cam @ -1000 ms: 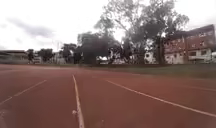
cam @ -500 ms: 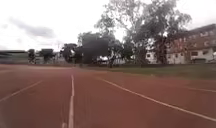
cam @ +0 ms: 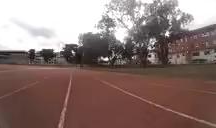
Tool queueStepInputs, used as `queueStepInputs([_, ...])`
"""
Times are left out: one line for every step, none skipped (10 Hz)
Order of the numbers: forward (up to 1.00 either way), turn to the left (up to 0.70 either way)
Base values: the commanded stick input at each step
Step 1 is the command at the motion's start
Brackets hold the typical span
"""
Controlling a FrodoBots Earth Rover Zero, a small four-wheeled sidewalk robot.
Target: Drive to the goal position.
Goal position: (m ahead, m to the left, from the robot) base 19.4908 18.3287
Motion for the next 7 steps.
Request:
queueStepInputs([0.70, 0.00])
queueStepInputs([0.70, 0.00])
queueStepInputs([0.70, 0.00])
queueStepInputs([0.70, 0.00])
queueStepInputs([0.70, 0.00])
queueStepInputs([0.70, 0.00])
queueStepInputs([0.70, 0.18])
